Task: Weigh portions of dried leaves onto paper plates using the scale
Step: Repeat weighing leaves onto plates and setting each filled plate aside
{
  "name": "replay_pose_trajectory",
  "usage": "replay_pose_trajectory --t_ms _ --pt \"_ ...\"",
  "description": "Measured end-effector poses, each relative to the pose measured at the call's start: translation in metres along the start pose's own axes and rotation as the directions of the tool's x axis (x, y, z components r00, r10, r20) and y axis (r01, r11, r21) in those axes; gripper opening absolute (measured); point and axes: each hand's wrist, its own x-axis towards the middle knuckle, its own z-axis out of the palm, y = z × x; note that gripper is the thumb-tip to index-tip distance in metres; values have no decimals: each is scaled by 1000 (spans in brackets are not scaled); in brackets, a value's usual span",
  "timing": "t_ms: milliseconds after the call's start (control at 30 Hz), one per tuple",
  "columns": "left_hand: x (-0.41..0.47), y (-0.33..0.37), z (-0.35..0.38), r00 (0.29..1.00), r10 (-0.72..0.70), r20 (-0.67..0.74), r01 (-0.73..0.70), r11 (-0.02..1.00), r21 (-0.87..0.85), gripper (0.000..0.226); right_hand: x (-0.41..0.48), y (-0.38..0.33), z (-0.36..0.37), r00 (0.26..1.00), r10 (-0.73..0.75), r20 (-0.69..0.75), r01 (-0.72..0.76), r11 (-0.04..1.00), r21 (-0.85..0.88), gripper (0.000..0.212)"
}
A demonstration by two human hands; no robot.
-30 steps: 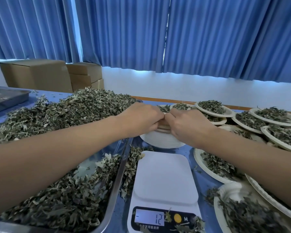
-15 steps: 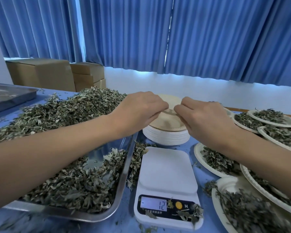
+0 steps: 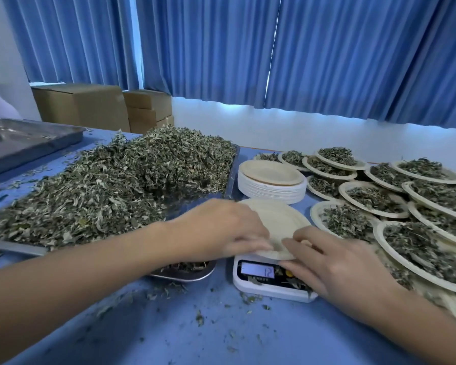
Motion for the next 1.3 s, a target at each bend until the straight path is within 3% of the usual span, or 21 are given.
replay_pose_trajectory --t_ms 67,133,200,300,367,467,567,633,767,900,1000,1167,1300 --pt "-1 -10 -5 960 -214 -179 208 977 -53 37 1 -5 -4 996 25 -88 -23 999 23 38" --pt "0 -29 -9 865 -440 -240 413 897 -155 28 0 -13 -3 985 -28 -173 40 997 68 43" --pt "0 -53 -13 788 -615 -30 594 772 -226 18 2 -26 -1 973 -95 -212 124 984 128 46" --pt "-4 -81 -13 631 -634 448 708 706 1 48 5 -47 10 970 -137 -201 178 962 205 47" --pt "-7 -90 -11 534 -604 592 715 696 65 64 7 -59 18 975 -143 -172 183 950 252 47" --pt "-9 -99 -10 475 -533 701 738 675 13 78 11 -72 26 975 -182 -125 211 936 282 48" --pt "-2 -100 -14 475 -472 743 743 668 -51 84 12 -77 29 969 -218 -112 243 921 305 48" --pt "5 -94 -17 457 -442 771 753 654 -72 76 11 -76 27 975 -202 -95 222 915 336 49" --pt "9 -81 -20 468 -391 792 637 771 4 44 6 -71 26 986 -146 -77 164 913 373 50" --pt "-4 -65 -36 455 -323 830 578 816 1 49 7 -72 27 989 -139 -54 149 903 402 50" --pt "-25 -59 -25 529 -332 781 552 834 -20 54 6 -73 27 990 -133 -44 139 894 426 49" --pt "-58 -54 1 737 -349 578 527 833 -168 44 3 -75 27 992 -125 -10 118 905 408 49" --pt "-61 -55 14 788 -386 479 505 851 -145 24 4 -75 26 989 -146 7 131 905 405 50"
